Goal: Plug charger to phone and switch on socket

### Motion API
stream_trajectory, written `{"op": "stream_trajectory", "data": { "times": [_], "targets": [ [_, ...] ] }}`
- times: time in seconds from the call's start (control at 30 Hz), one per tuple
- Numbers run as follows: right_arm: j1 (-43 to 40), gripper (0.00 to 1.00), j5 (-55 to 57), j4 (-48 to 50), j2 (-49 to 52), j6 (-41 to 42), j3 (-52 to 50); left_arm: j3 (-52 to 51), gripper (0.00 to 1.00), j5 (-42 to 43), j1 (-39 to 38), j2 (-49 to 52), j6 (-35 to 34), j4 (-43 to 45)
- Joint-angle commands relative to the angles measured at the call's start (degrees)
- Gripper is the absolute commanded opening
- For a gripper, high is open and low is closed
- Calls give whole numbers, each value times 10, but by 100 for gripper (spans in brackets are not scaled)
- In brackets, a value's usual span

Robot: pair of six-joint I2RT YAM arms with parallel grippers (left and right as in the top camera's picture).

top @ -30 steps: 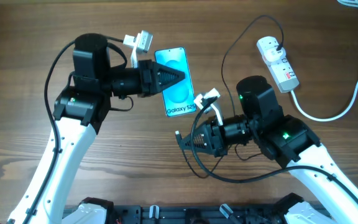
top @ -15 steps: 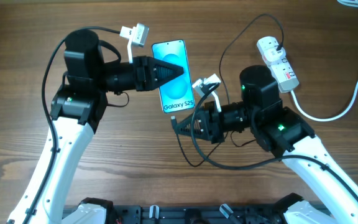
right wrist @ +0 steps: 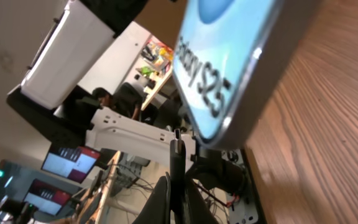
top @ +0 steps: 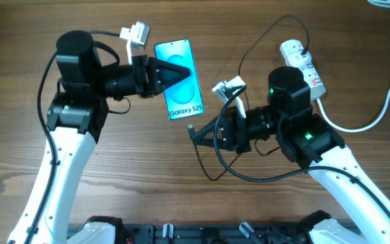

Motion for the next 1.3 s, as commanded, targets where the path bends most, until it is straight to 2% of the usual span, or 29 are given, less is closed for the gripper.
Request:
{"op": "stream_trajectory", "data": {
  "times": [0.0, 0.63, 0.9, 1.27],
  "targets": [
    [-1, 4, -25, 11, 2, 10, 5, 4, 4, 16, -4, -1, -6, 3],
    [-1, 4, -21, 34, 29, 15, 5, 4, 4, 18, -4, -1, -7, 3],
    [-1, 4, -27, 80, 29, 61, 5, 4, 4, 18, -4, -1, -7, 3],
    [-1, 4, -10, 80, 29, 85, 5, 4, 4, 24, -4, -1, -7, 3]
  ]
}}
